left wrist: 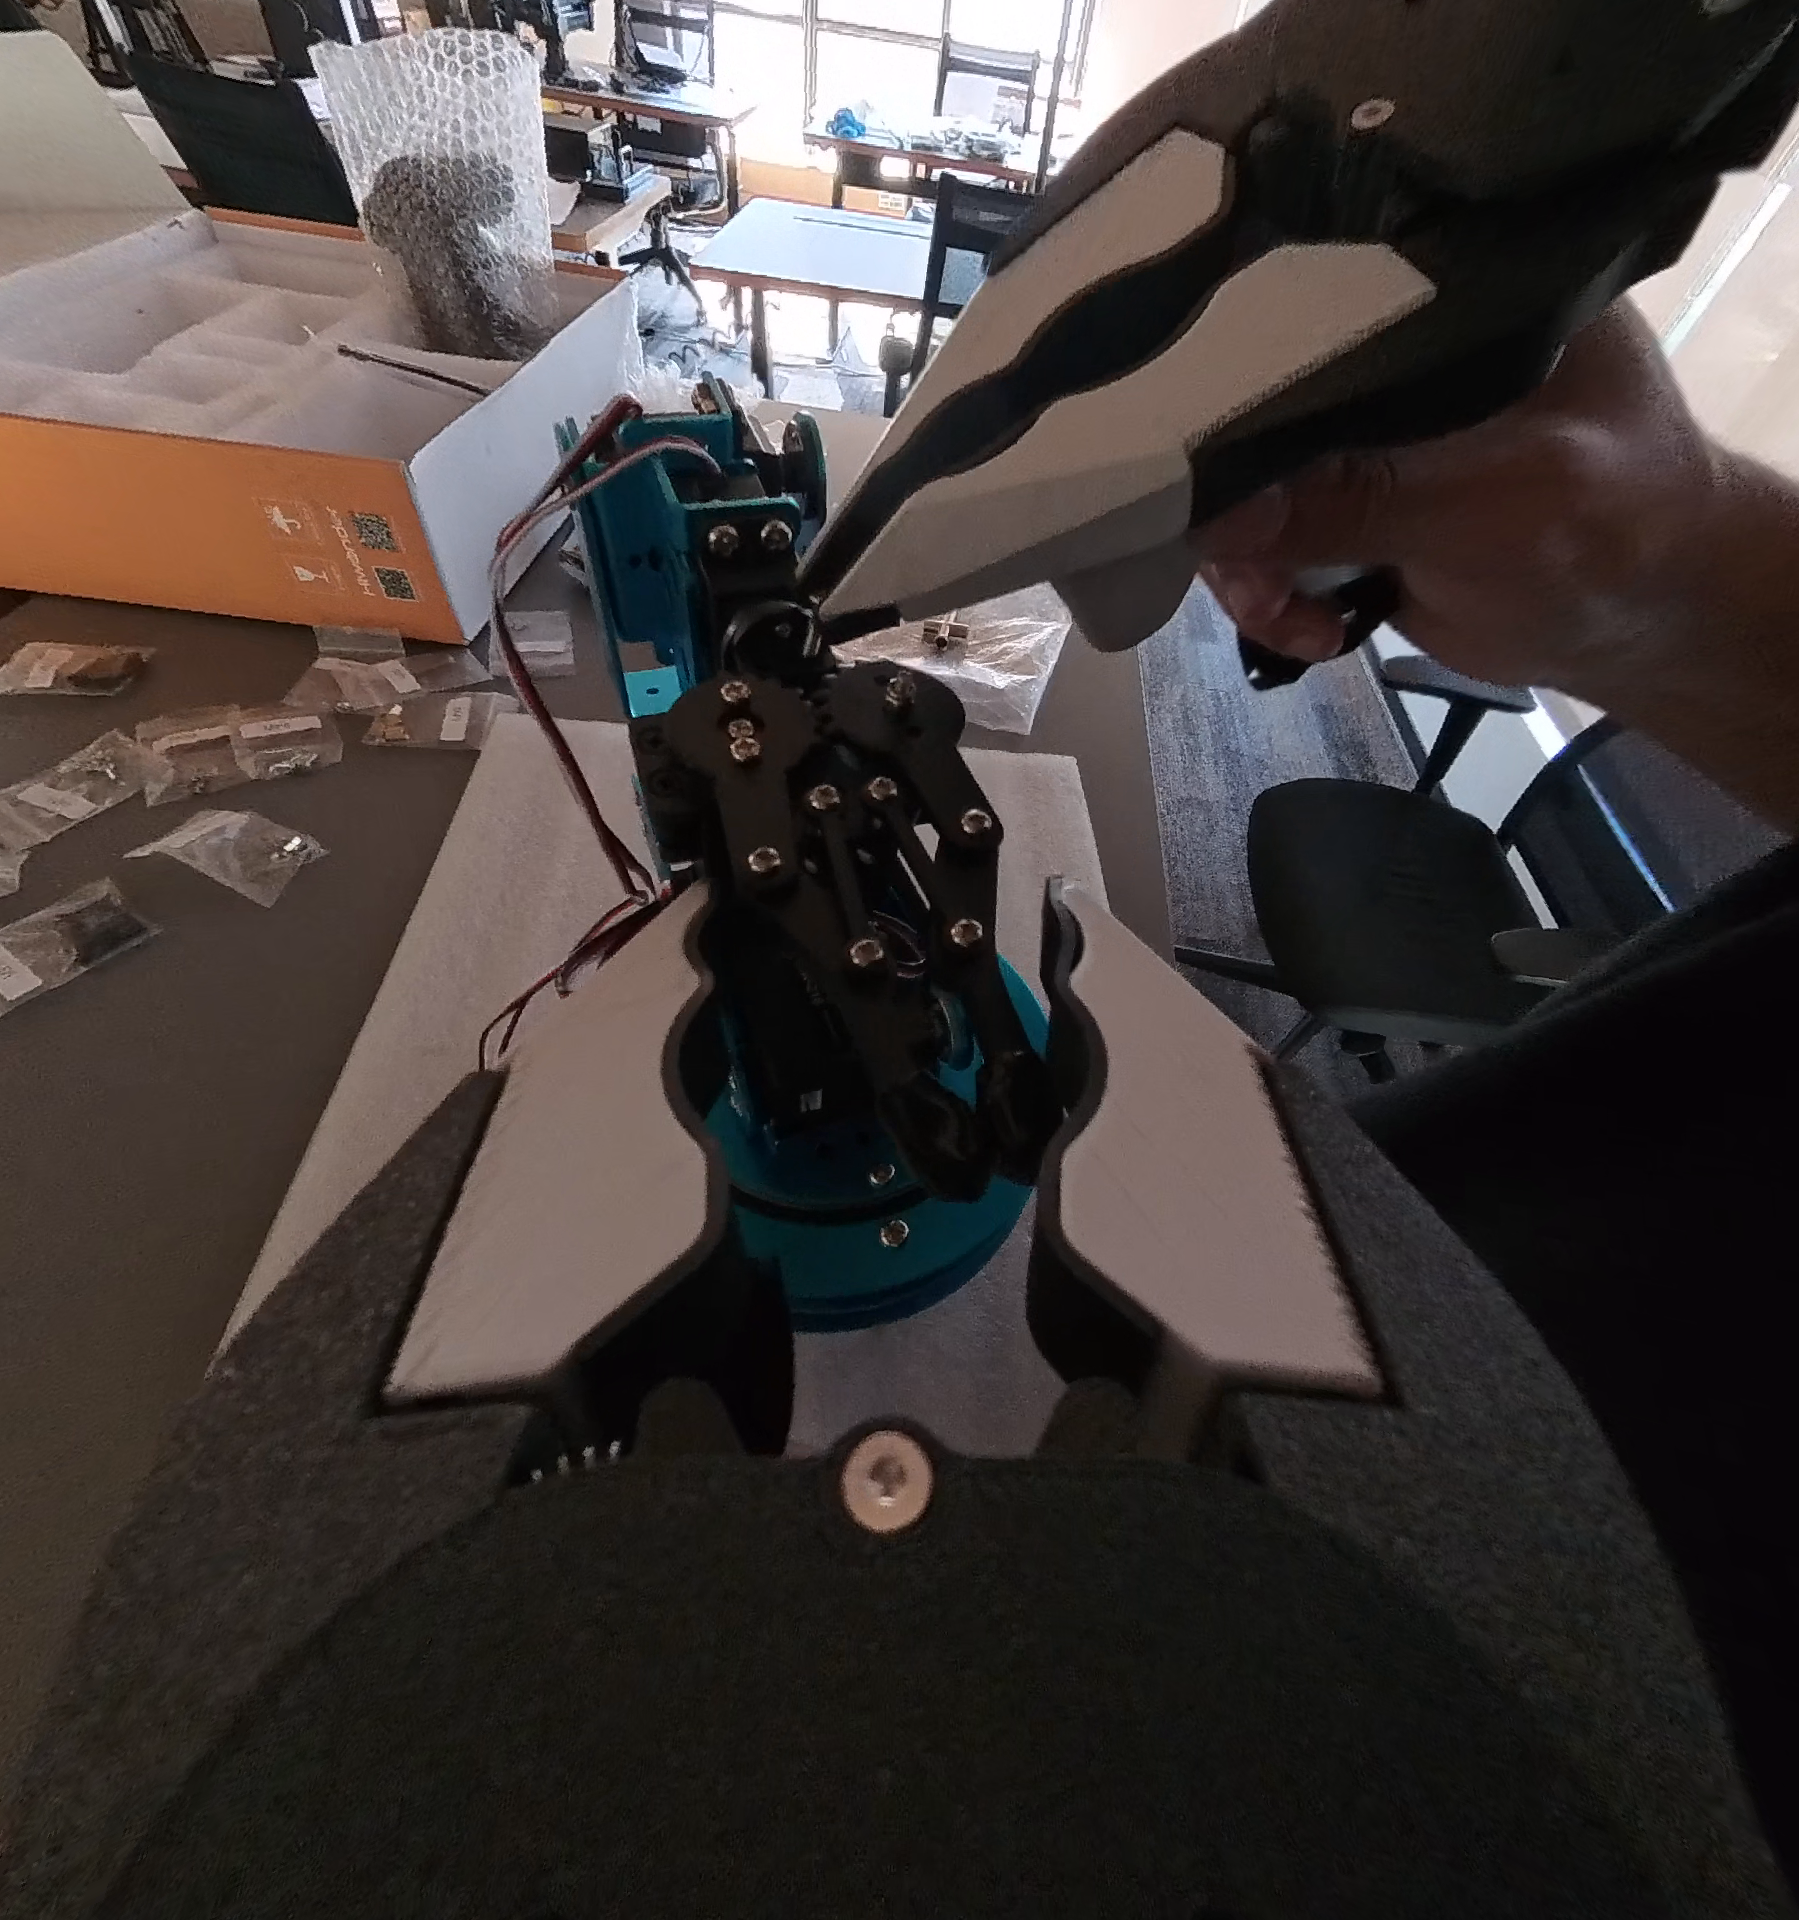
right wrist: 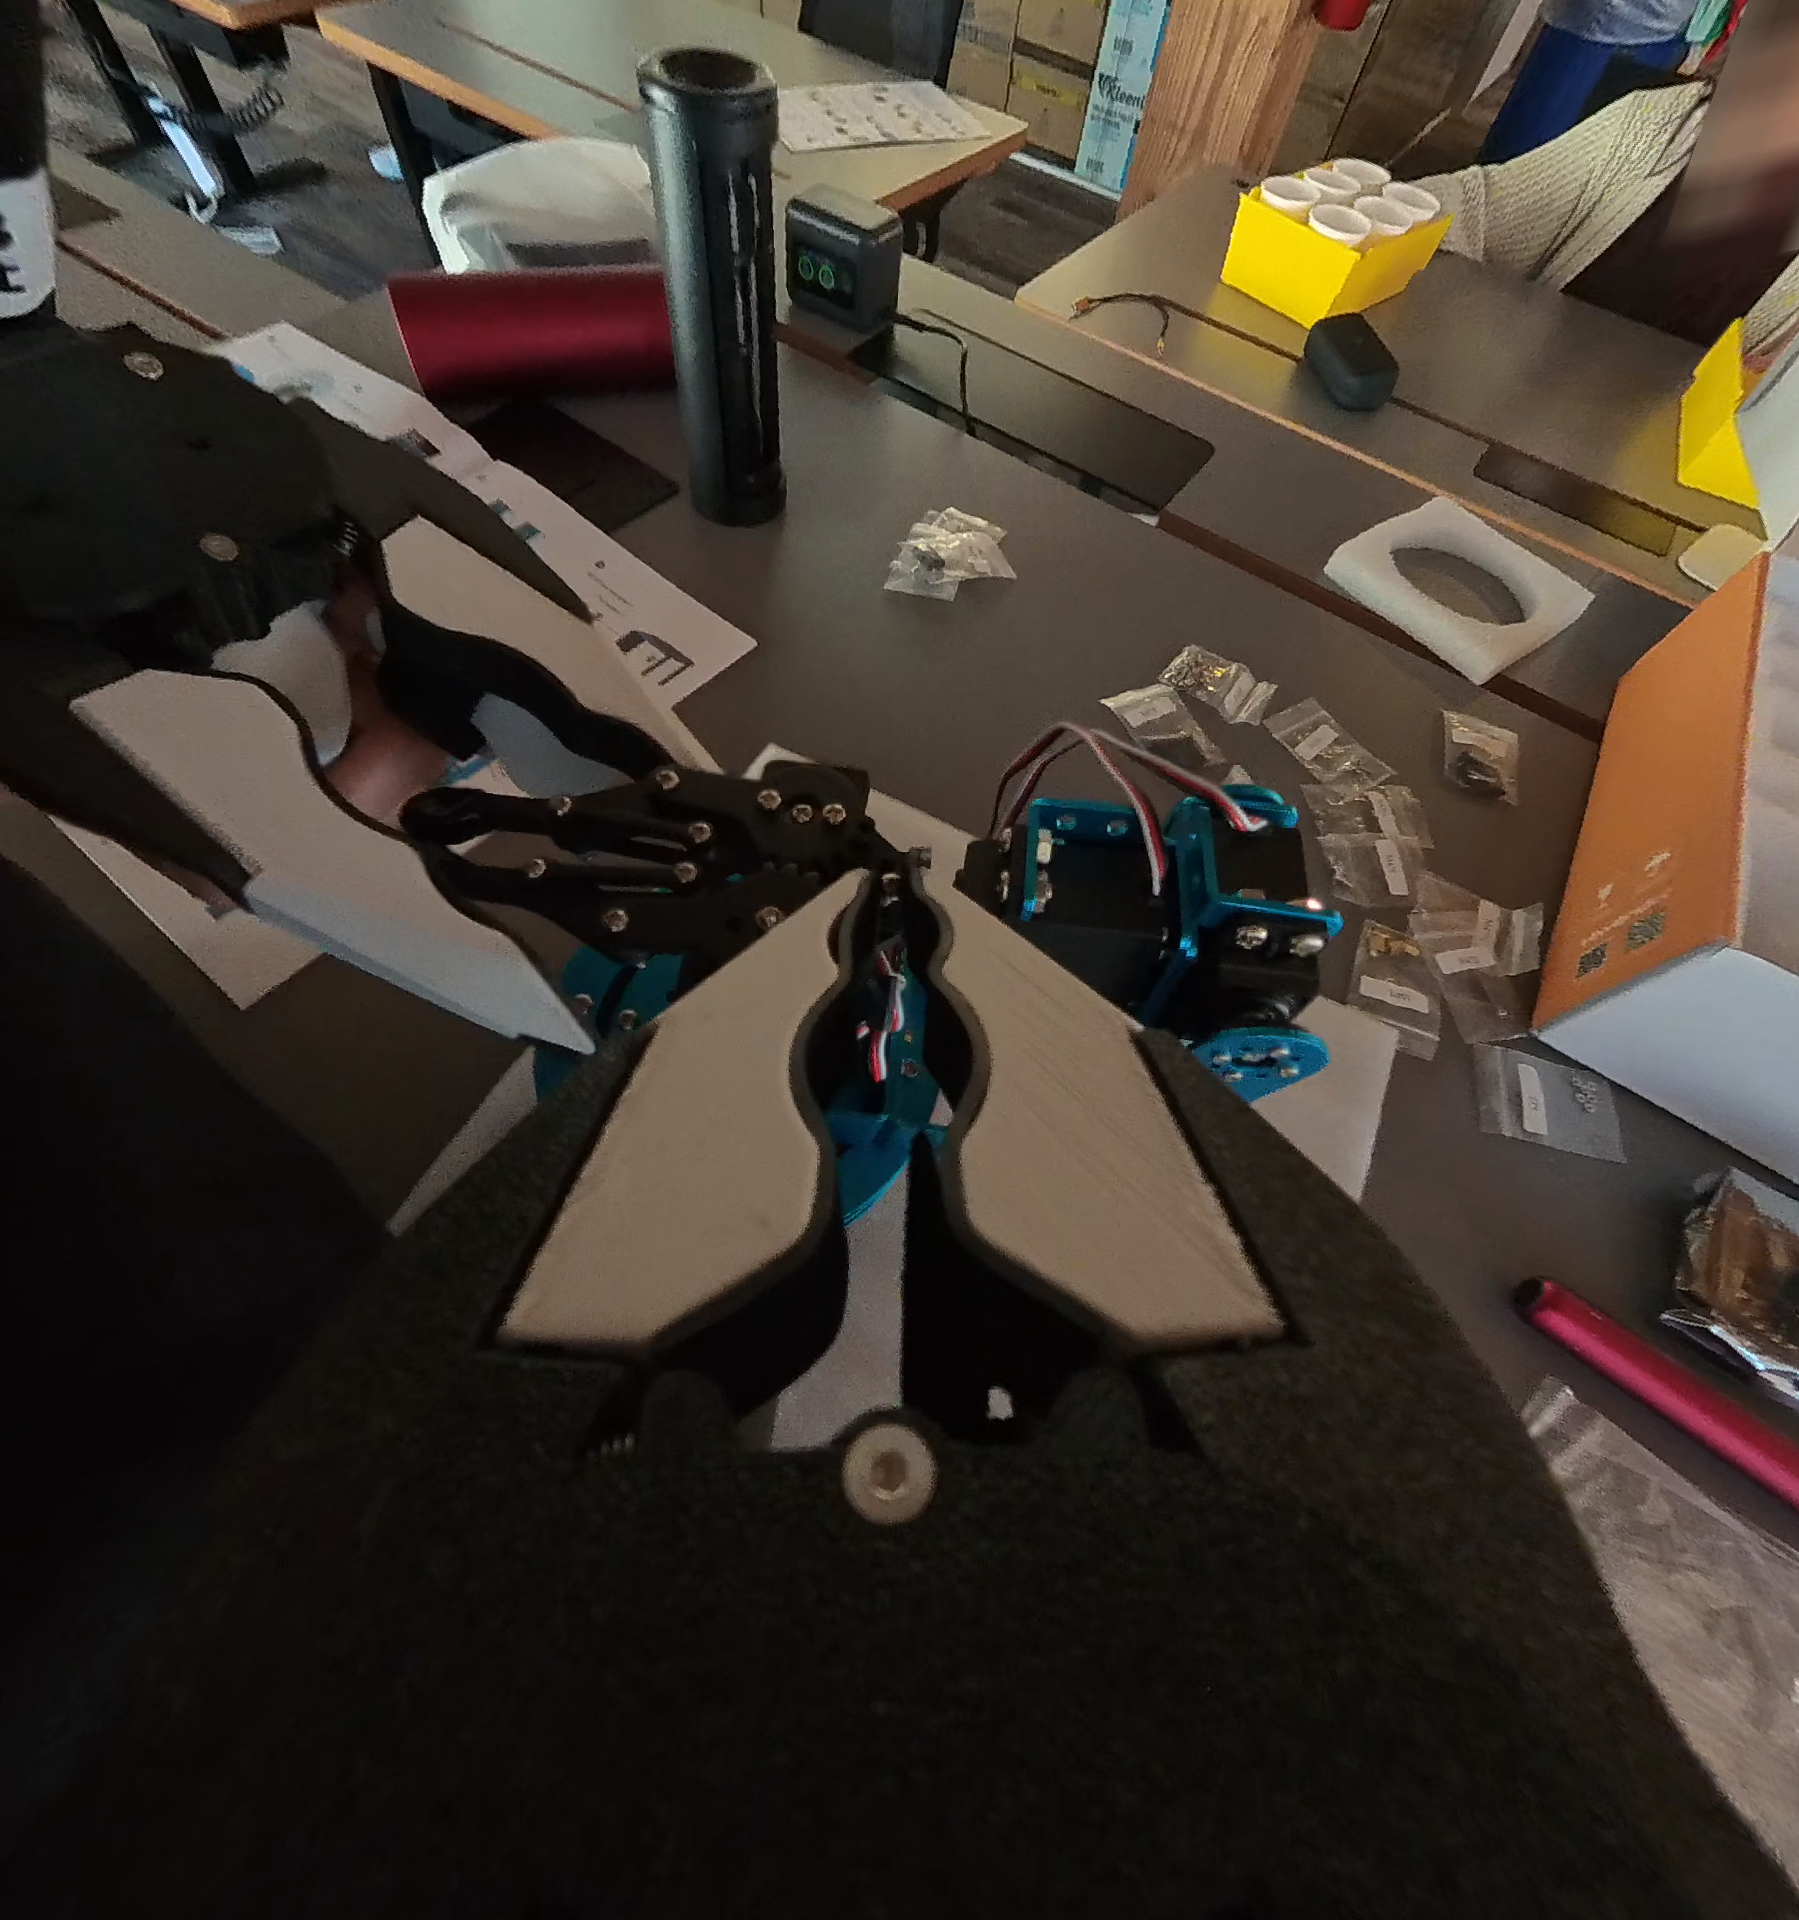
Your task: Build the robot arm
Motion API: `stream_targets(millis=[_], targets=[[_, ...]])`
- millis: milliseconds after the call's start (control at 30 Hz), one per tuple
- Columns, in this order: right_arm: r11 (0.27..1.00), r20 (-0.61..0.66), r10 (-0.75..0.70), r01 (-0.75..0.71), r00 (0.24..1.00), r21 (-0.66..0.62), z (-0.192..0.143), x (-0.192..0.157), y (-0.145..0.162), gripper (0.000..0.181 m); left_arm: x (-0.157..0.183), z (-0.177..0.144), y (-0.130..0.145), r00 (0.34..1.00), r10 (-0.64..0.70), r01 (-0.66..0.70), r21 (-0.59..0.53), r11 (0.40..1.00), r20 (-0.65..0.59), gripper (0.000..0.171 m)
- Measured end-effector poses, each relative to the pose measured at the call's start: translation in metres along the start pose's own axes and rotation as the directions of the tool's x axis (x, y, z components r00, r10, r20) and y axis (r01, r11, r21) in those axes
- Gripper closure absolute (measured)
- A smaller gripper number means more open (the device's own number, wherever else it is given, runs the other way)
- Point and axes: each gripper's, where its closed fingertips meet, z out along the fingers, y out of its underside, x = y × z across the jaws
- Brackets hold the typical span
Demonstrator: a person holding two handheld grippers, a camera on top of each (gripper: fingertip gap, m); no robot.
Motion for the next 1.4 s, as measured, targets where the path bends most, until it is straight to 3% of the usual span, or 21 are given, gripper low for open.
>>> stream_targets(millis=[367, 600, 867, 1100, 1400], targets=[[0.983, -0.038, -0.115, 0.108, 0.993, -0.146, 0.0014, -0.0007, 0.0025, 0.178, -0.0009, 0.0004, -0.0007, 1.000, 0.016, -0.016, 0.015, 1.000, 0.000, 0.115], [0.971, -0.007, -0.058, 0.054, 0.998, -0.234, 0.0036, -0.0004, 0.0020, 0.178, -0.0027, 0.0004, -0.0005, 1.000, 0.009, -0.009, 0.023, 1.000, 0.005, 0.115], [0.957, -0.004, -0.074, 0.070, 0.997, -0.280, 0.0033, 0.0002, 0.0018, 0.177, -0.0023, 0.0000, -0.0018, 1.000, 0.003, -0.003, 0.031, 1.000, -0.002, 0.115], [0.917, -0.029, -0.191, 0.168, 0.981, -0.361, 0.0027, 0.0006, 0.0030, 0.177, -0.0016, -0.0004, -0.0039, 1.000, -0.005, 0.005, 0.037, 0.999, -0.005, 0.115], [0.912, -0.023, -0.195, 0.173, 0.981, -0.372, 0.0024, 0.0004, 0.0030, 0.176, -0.0013, -0.0006, -0.0042, 1.000, -0.007, 0.007, 0.040, 0.999, -0.005, 0.112]])
